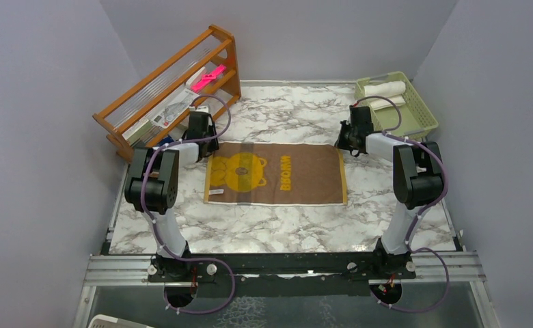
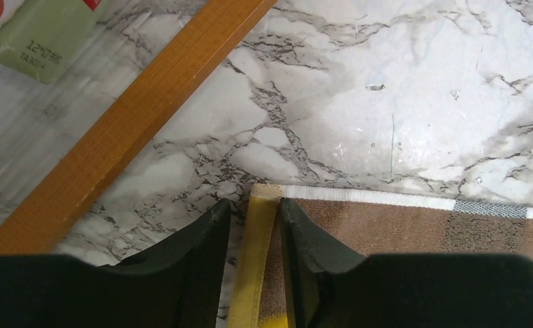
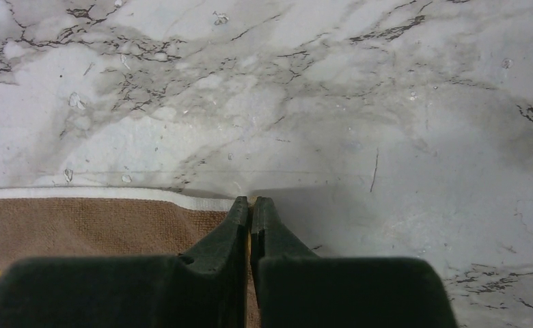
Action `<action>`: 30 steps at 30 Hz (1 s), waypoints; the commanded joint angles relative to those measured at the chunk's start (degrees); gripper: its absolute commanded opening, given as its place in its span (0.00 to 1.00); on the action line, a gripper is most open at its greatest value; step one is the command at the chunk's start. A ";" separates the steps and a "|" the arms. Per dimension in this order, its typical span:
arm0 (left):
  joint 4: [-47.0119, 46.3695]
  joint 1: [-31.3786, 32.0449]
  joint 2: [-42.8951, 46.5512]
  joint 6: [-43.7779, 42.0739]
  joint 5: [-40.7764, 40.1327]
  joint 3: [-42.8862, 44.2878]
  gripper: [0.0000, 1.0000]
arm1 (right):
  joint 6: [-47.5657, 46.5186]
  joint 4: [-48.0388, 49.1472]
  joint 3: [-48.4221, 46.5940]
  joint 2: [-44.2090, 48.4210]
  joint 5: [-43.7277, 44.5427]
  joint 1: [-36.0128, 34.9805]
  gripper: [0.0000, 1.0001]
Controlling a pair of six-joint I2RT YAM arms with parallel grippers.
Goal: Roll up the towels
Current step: Fold the towel at the center of the board.
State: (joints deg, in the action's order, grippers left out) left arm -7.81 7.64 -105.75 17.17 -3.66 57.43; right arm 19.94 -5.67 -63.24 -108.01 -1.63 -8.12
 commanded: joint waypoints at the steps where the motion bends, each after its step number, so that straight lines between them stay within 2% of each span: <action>1: -0.84 0.19 -1.90 -0.19 -2.35 1.40 0.35 | 0.71 1.35 0.88 0.81 -2.60 0.39 0.01; 3: -0.98 0.19 -2.05 -0.12 -2.48 1.49 0.32 | 0.80 1.60 0.96 0.96 -3.12 0.39 0.01; 4: -0.69 0.18 -2.35 -0.12 -2.57 1.85 0.27 | 0.82 1.59 0.94 1.00 -3.26 0.39 0.01; 7: 0.25 0.20 -3.40 -0.24 -2.47 3.20 0.00 | 0.81 1.87 1.08 1.62 -3.33 0.41 0.01; 12: -0.80 0.21 -2.86 -2.22 0.33 3.77 0.00 | 1.31 2.49 1.54 3.99 -2.38 0.47 0.01; 17: -3.63 0.23 2.90 -3.71 -1.46 2.09 0.00 | 3.03 2.05 -1.97 5.31 -4.33 1.93 0.01; 22: -7.15 0.04 7.93 -5.00 -4.30 -0.76 0.00 | 3.35 1.67 -4.80 5.26 -1.46 1.99 0.01; 30: -11.02 0.02 15.98 -3.29 -2.71 -9.72 0.00 | 7.48 8.05 5.14 12.33 0.46 2.10 0.01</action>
State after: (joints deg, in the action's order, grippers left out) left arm -15.35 7.64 -93.65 12.97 -6.02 53.01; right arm 24.01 -1.87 -63.07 -100.79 -3.51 -6.35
